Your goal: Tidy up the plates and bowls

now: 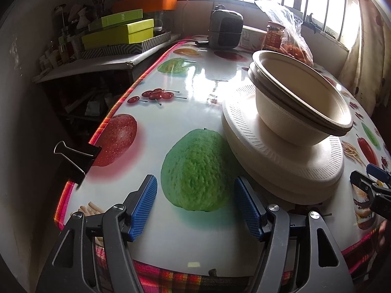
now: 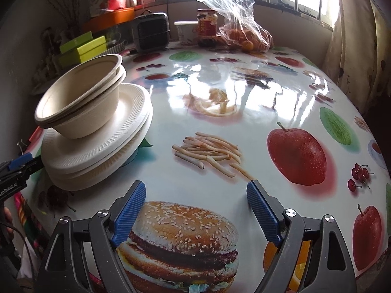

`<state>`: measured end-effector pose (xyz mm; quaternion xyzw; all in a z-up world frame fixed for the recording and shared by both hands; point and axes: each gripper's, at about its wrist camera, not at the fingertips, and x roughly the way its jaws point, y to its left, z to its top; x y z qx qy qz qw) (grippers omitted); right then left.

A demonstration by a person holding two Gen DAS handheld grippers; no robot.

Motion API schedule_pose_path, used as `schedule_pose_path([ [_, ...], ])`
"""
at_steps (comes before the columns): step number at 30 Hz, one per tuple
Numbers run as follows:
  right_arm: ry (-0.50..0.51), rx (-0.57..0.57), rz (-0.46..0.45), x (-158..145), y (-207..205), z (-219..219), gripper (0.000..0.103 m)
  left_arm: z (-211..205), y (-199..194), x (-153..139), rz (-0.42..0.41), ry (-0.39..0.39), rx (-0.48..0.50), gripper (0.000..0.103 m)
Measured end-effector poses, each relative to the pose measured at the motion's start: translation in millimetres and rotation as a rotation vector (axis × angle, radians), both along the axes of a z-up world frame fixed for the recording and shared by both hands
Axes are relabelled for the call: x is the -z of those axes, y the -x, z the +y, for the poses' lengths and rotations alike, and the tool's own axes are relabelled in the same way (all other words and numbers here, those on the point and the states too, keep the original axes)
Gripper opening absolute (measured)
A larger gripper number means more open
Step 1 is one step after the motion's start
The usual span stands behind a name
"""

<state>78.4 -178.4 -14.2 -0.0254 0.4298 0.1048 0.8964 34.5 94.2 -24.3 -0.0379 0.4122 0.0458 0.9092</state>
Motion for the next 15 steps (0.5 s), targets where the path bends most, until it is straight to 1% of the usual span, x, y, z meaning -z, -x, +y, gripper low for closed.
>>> schedule_pose_path([
  [3, 0.005, 0.005, -0.001, 1.5, -0.8, 0.3, 0.092, 0.7, -1.1, 0.4, -0.006, -0.009, -0.007, 0.068],
  [13, 0.022, 0.014, -0.022, 3.6, -1.4, 2.4, 0.094, 0.5, -5.2, 2.4, -0.015, -0.021, -0.046, 0.07],
  [15, 0.023, 0.015, -0.027, 4.0, -0.5, 3.1, 0.095, 0.0, -5.6, 2.8, -0.016, -0.026, -0.05, 0.07],
])
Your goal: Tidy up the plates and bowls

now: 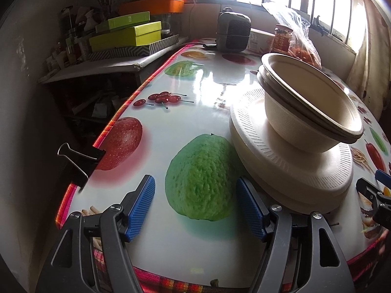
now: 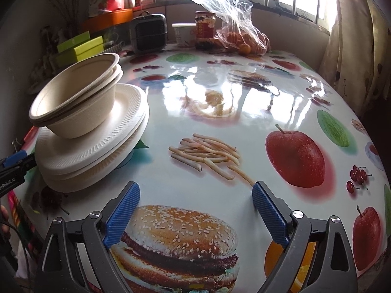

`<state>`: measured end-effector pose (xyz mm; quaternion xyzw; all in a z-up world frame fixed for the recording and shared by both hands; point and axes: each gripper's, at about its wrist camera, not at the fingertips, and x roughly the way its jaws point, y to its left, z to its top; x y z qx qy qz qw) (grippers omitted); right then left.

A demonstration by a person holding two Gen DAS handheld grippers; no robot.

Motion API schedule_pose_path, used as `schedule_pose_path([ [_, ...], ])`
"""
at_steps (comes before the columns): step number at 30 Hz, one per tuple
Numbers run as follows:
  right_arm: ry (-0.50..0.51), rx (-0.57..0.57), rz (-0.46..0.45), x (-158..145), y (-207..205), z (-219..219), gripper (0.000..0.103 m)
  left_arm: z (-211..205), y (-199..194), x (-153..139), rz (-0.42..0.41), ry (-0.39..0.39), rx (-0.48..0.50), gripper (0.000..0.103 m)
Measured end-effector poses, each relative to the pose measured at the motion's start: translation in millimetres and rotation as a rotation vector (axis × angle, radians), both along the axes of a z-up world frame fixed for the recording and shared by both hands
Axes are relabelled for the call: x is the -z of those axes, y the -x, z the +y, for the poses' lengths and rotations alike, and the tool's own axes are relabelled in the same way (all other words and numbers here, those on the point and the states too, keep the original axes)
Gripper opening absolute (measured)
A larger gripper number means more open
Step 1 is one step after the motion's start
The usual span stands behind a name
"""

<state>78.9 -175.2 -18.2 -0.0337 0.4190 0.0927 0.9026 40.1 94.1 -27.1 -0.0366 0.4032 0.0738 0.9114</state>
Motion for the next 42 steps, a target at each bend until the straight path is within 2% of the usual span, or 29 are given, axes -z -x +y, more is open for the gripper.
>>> schedule_pose_path([
  [3, 0.002, 0.001, 0.004, 1.0, 0.4, 0.3, 0.102, -1.4, 1.7, 0.8, -0.011, -0.007, -0.012, 0.07],
  [42, 0.0, 0.006, -0.015, -2.0, 2.9, -2.1, 0.103, -1.0, 2.3, 0.8, -0.018, -0.005, -0.015, 0.07],
])
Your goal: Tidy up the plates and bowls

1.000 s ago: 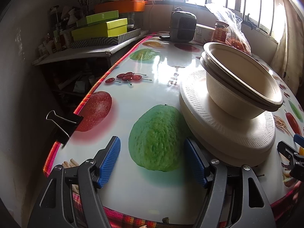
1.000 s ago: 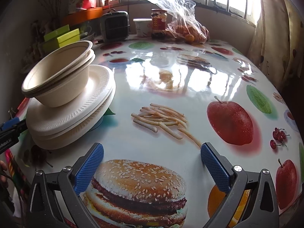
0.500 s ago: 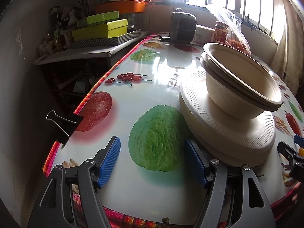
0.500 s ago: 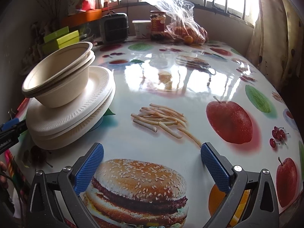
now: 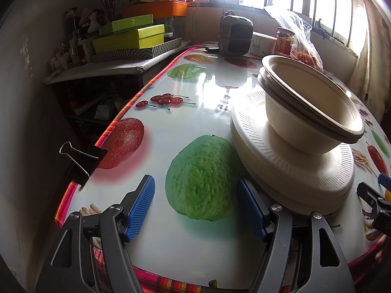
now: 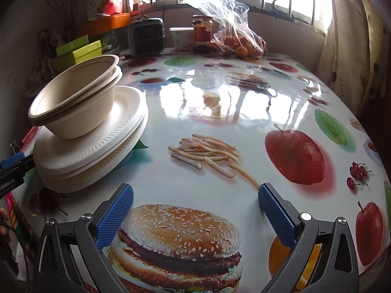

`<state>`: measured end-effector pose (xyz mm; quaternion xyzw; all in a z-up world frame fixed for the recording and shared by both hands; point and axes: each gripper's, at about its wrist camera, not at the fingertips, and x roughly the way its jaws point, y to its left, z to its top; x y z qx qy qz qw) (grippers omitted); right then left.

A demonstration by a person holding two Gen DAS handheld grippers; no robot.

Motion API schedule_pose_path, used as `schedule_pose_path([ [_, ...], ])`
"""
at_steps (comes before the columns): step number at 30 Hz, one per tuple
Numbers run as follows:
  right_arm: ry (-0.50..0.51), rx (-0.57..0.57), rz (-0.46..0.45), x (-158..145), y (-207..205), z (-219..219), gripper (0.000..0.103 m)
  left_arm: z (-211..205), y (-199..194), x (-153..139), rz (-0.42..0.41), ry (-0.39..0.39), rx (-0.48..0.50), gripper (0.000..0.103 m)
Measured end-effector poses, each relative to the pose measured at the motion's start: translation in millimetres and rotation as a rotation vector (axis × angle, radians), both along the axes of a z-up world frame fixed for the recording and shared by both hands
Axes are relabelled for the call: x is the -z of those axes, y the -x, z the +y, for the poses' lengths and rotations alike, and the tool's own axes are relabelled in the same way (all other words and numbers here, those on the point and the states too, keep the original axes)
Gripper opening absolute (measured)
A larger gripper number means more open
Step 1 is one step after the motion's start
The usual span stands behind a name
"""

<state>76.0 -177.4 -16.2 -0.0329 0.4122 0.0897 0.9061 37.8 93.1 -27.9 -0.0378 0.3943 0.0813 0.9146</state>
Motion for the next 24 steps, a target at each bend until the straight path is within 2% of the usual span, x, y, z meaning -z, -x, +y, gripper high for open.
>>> schedule_pose_path([
  [24, -0.001, 0.0, -0.004, 0.5, 0.5, -0.4, 0.103, -0.2, 0.3, -0.4, -0.003, 0.0, -0.002, 0.07],
])
